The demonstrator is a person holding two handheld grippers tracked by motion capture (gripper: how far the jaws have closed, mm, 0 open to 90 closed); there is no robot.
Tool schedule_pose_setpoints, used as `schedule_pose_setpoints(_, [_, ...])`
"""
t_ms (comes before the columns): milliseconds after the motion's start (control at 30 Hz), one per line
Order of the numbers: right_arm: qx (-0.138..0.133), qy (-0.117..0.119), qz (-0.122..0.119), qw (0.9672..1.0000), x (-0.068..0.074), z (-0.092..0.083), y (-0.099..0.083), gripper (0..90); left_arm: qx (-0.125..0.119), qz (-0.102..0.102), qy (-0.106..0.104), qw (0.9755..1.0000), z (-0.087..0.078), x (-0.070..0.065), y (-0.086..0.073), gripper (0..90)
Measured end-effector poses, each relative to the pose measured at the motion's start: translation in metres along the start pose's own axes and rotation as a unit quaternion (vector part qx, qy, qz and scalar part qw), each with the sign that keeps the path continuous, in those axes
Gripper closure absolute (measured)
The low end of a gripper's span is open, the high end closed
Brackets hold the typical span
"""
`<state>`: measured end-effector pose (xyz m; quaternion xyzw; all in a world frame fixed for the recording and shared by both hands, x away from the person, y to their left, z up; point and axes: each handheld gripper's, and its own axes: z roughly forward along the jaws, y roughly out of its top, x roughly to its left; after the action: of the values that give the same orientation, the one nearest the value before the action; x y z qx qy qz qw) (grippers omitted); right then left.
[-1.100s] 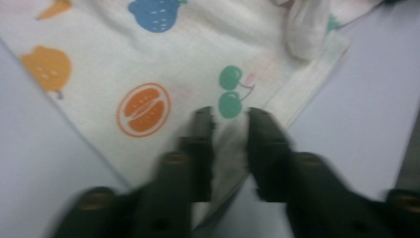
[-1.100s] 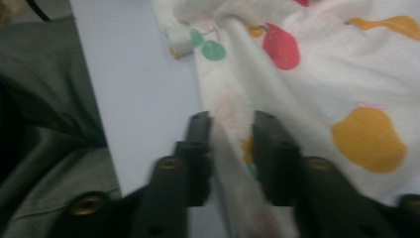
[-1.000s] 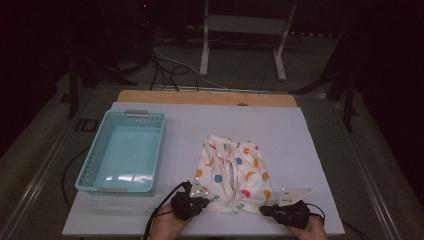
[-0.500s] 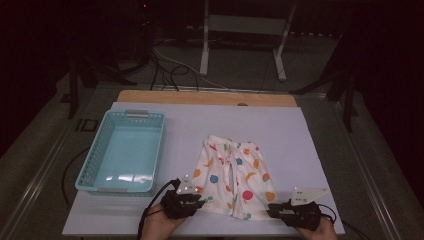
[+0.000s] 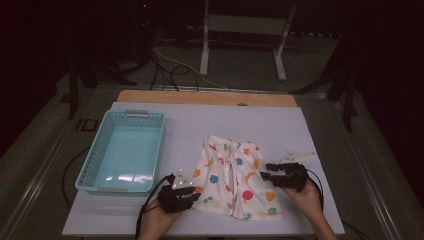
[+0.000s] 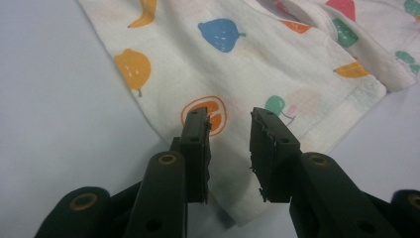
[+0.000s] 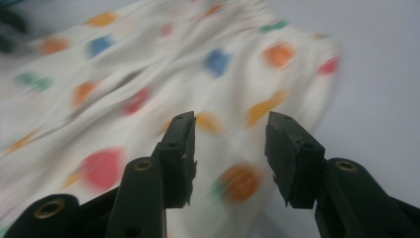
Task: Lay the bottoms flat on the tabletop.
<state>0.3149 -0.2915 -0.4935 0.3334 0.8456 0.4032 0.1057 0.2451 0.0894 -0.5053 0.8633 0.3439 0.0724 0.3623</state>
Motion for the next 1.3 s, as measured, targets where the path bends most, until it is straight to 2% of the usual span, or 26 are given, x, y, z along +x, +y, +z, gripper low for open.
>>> schedule_pose_setpoints(267, [0.003, -0.033, 0.034, 0.9989, -0.04, 0.027, 0.038, 53.6, 0.004, 0.002, -0.004, 1.0, 0.006, 0.0, -0.003, 67.7])
schedule_pose_setpoints(300, [-0.008, -0.037, 0.036, 0.9987, -0.043, 0.03, 0.041, 55.2, 0.005, 0.002, -0.004, 1.0, 0.006, 0.0, -0.004, 67.8])
schedule_pose_setpoints(333, [-0.001, -0.042, 0.036, 0.9984, -0.047, 0.034, 0.045, 53.7, 0.005, 0.002, -0.004, 1.0, 0.006, 0.0, -0.004, 67.9])
schedule_pose_setpoints(367, [0.011, -0.045, 0.047, 0.9978, -0.053, 0.04, 0.047, 52.8, 0.006, 0.003, -0.003, 1.0, 0.006, 0.001, -0.005, 67.9])
schedule_pose_setpoints(467, [0.016, -0.037, 0.069, 0.9968, -0.063, 0.055, 0.053, 53.6, 0.005, 0.0, -0.005, 1.0, 0.005, 0.002, -0.008, 69.4])
schedule_pose_setpoints(500, [0.023, -0.04, 0.072, 0.9963, -0.064, 0.061, 0.055, 54.6, 0.005, 0.0, -0.005, 1.0, 0.005, 0.002, -0.008, 69.5])
schedule_pose_setpoints(567, [0.037, -0.051, 0.072, 0.9954, -0.067, 0.07, 0.056, 57.4, 0.006, 0.0, -0.006, 1.0, 0.004, 0.003, -0.009, 70.7])
schedule_pose_setpoints(600, [0.042, -0.049, 0.078, 0.9949, -0.069, 0.073, 0.055, 60.1, 0.006, 0.0, -0.007, 1.0, 0.004, 0.003, -0.009, 71.2])
schedule_pose_setpoints(700, [0.053, -0.046, 0.077, 0.9946, -0.07, 0.081, 0.055, 77.2, 0.005, 0.002, -0.011, 0.9999, 0.004, 0.004, -0.011, 75.7])
schedule_pose_setpoints(800, [0.054, -0.042, 0.082, 0.9943, -0.072, 0.083, 0.053, 84.9, 0.005, 0.002, -0.015, 0.9999, 0.003, 0.004, -0.012, 79.8])
schedule_pose_setpoints(900, [0.052, -0.051, 0.082, 0.994, -0.076, 0.08, 0.053, 85.7, 0.004, 0.002, -0.016, 0.9999, 0.002, 0.003, -0.013, 79.8])
schedule_pose_setpoints(967, [0.056, -0.067, 0.083, 0.9927, -0.08, 0.075, 0.052, 85.8, 0.003, 0.0, -0.017, 0.9999, 0.002, 0.004, -0.013, 79.4])
schedule_pose_setpoints(1100, [0.059, -0.074, 0.09, 0.9914, -0.085, 0.071, 0.05, 85.5, 0.001, 0.0, -0.015, 0.9999, 0.002, 0.004, -0.013, 77.7])
schedule_pose_setpoints(1167, [0.057, -0.074, 0.093, 0.9913, -0.087, 0.071, 0.05, 83.0, 0.001, 0.001, -0.013, 0.9999, 0.002, 0.004, -0.013, 75.3])
schedule_pose_setpoints(1233, [0.042, -0.071, 0.1, 0.9915, -0.086, 0.068, 0.049, 71.2, -0.002, 0.001, -0.013, 0.9999, 0.001, 0.003, -0.013, 72.1])
schedule_pose_setpoints(1267, [0.035, -0.063, 0.108, 0.9915, -0.086, 0.065, 0.049, 69.7, -0.002, 0.002, -0.013, 0.9999, 0.002, 0.003, -0.013, 71.5])
schedule_pose_setpoints(1300, [0.036, -0.063, 0.102, 0.9921, -0.085, 0.062, 0.049, 67.0, -0.002, 0.003, -0.013, 0.9999, 0.002, 0.003, -0.013, 69.9])
